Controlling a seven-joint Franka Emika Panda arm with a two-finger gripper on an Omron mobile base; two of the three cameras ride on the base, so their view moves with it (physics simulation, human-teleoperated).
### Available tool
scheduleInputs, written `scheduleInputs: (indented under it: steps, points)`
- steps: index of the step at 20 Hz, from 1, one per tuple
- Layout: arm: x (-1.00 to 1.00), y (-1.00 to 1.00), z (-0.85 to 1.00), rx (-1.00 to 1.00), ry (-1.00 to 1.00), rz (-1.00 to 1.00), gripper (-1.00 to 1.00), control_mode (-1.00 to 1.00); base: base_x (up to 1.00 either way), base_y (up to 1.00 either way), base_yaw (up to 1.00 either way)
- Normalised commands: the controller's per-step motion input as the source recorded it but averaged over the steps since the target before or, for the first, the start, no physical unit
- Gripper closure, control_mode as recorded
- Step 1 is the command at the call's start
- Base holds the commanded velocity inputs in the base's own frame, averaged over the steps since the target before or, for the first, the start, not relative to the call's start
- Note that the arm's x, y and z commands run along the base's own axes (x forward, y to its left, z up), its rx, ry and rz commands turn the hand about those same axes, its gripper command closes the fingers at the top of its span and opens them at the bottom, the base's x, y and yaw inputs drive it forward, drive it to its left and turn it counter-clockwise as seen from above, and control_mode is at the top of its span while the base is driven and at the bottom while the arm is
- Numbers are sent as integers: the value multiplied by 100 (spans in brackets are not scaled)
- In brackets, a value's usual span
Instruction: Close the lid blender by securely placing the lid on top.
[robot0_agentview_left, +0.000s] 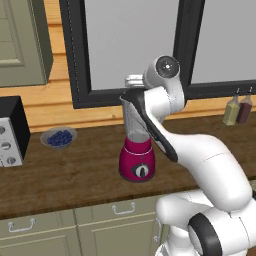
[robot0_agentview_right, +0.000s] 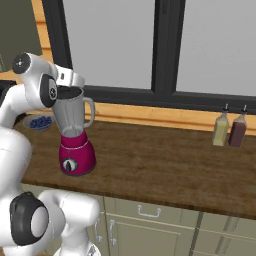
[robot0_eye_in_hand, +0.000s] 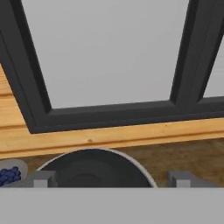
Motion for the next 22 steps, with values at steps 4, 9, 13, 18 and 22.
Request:
scheduleInputs:
  steps: [4,9,13,18,22]
  points:
    - [-83,-21,12,0,0,0,-100,-100,0,0,0]
    - [-100,-29,0,0,-1,0,-100,-100,0,0,0]
    - [-97,-58,0,15,-7,4,-100,-100,0,0,0]
    - [-31,-70,0,30,-12,3,-100,-100,0,0,0]
    - [-17,-73,0,30,-6,0,-100,-100,0,0,0]
